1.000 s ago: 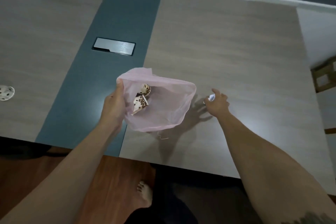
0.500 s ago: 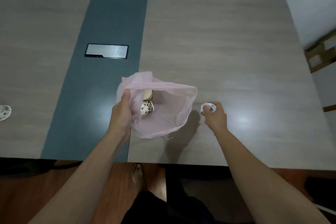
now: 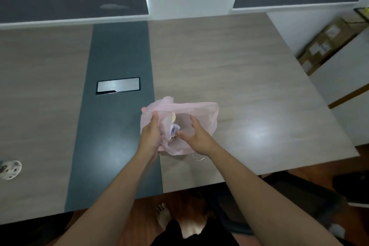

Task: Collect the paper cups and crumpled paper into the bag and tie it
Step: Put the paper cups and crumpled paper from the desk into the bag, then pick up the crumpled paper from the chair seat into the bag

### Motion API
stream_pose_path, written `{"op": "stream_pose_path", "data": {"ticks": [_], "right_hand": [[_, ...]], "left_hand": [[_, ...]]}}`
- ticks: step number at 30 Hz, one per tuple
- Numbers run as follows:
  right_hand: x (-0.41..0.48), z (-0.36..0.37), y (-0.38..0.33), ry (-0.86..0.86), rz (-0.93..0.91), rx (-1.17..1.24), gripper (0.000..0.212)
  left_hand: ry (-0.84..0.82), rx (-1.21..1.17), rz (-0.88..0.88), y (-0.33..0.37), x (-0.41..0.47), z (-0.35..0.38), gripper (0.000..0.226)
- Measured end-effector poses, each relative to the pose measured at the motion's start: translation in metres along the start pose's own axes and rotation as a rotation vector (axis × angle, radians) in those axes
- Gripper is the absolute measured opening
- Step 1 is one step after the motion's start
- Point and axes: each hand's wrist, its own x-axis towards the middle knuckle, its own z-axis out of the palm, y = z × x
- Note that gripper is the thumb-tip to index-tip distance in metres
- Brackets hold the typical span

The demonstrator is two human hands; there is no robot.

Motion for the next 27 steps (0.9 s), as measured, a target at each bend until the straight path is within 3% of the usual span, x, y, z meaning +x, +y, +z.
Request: {"op": "stream_pose_path", "data": {"ticks": [9, 14, 20, 23, 27], "right_hand": [[-0.051, -0.028, 0.046, 0.158, 0.07, -0.071, 0.072], [-0.116, -0.059, 0.1, 0.244, 0.17, -0.099, 0.066], [-0.198, -0.103, 0.163, 0.323, 0.207, -0.321, 0.046], [-0.234, -0.121, 0.174, 0.31, 0.22, -0.308, 0.06], [-0.279, -0.136, 0.21, 0.102, 0.318, -0.545, 0.113]], "left_hand": [[-0.125, -0.038, 0.037, -0.015, 0.0, -0.019, 0.04], [-0.088, -0.019, 0.145, -0.041, 0.002, -0.014, 0.029], [0.002, 0.181, 0.034, -0.102, -0.043, -0.003, 0.046], [-0.193, 0.279, 0.053, -0.129, -0.075, 0.023, 0.046], [-0.504, 0.499, 0.192, -0.165, -0.135, 0.066, 0.048]]}}
